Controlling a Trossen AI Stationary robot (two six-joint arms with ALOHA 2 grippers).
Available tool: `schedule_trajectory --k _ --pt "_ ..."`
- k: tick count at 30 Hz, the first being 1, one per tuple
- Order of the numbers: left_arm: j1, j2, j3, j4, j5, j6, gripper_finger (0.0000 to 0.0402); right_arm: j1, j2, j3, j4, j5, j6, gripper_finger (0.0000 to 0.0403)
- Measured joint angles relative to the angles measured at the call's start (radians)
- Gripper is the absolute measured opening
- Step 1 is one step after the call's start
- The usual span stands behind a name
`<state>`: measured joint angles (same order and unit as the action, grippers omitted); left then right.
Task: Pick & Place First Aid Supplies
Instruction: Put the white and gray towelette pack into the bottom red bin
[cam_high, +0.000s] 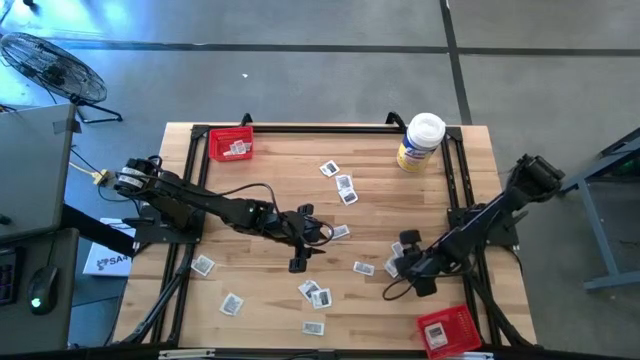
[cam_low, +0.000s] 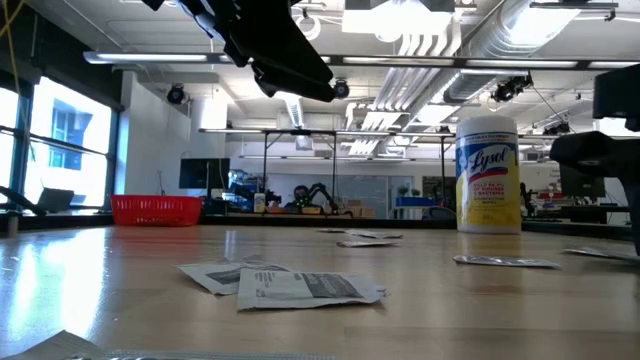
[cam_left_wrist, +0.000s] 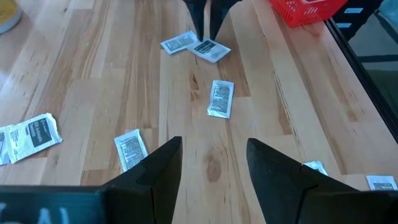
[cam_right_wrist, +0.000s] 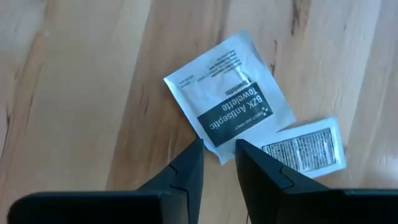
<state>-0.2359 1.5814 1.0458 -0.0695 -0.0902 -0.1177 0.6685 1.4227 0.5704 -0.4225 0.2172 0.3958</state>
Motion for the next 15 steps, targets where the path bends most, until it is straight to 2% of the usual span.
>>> schedule_trajectory --k 6,15 --pt "0.000 0.000 0.000 0.000 0.000 0.000 0.0179 0.000 -0.003 -0.048 0.060 -0.001 -0.090 0.0075" --pt "0.000 0.000 0.000 0.000 0.000 0.000 0.0179 -0.001 -0.003 -0.064 0.067 0.011 -0.075 0.0005"
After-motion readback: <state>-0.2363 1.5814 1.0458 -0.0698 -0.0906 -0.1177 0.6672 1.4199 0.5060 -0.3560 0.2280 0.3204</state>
